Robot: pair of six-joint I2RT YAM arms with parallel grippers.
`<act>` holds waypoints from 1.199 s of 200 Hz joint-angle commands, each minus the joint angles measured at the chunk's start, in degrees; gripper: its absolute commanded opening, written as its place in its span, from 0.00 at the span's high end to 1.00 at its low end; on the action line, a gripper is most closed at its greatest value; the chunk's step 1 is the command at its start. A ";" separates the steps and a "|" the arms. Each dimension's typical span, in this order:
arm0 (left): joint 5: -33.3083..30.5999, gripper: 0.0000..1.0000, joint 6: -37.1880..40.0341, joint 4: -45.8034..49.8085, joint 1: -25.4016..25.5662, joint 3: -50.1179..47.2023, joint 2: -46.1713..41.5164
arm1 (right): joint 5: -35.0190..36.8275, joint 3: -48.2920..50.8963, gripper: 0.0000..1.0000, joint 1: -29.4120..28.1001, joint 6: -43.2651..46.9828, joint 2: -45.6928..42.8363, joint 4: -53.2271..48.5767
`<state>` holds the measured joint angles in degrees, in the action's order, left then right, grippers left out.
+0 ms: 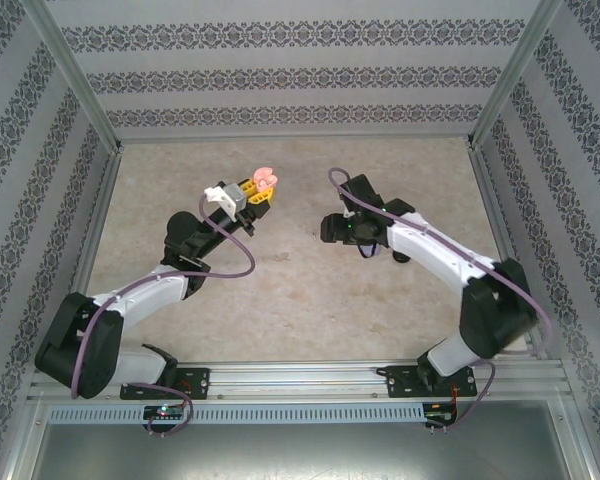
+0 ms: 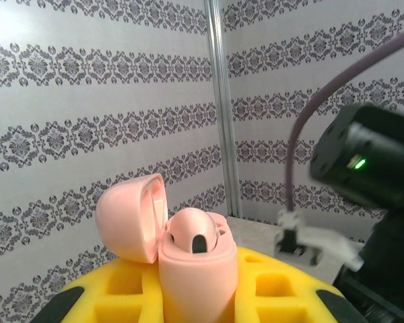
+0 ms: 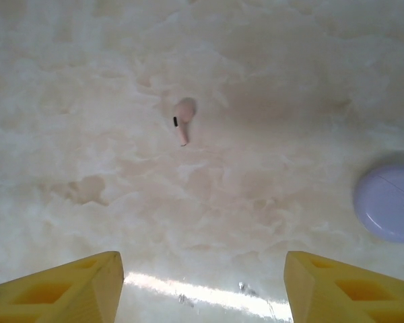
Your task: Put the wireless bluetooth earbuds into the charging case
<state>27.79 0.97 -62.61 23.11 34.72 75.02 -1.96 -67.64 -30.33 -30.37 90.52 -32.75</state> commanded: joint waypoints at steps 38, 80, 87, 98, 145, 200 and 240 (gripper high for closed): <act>1.26 1.00 -2.98 -0.57 -0.90 -0.29 -1.74 | 4.76 -15.25 0.33 -3.11 -0.78 14.39 -1.52; 1.96 1.00 -4.11 -3.41 -1.46 -0.23 1.07 | 5.53 -25.30 0.32 -3.42 -0.07 23.04 -5.10; 2.19 1.00 -4.44 -3.92 -1.53 -0.03 1.84 | 5.58 -26.67 0.32 -3.41 -0.07 24.14 -5.72; 2.96 1.00 -4.96 -4.72 -1.82 0.34 3.05 | 5.73 -28.80 0.32 -3.42 -0.09 25.82 -6.49; 3.86 1.00 -6.59 -7.22 -2.26 2.00 7.26 | 6.32 -33.57 0.32 -3.85 0.29 30.07 -8.20; 3.50 1.00 -8.24 -10.13 -2.98 2.05 9.31 | 7.10 -34.83 0.32 -4.36 0.52 32.70 -10.41; 3.01 1.00 -8.44 -10.65 -3.32 1.78 9.44 | 8.17 -33.12 0.32 -5.35 0.26 32.44 -10.71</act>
<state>30.37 -6.20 -68.62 20.71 35.16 84.29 4.12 -101.14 -34.63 -30.09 122.39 -41.80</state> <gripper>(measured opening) 0.184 0.676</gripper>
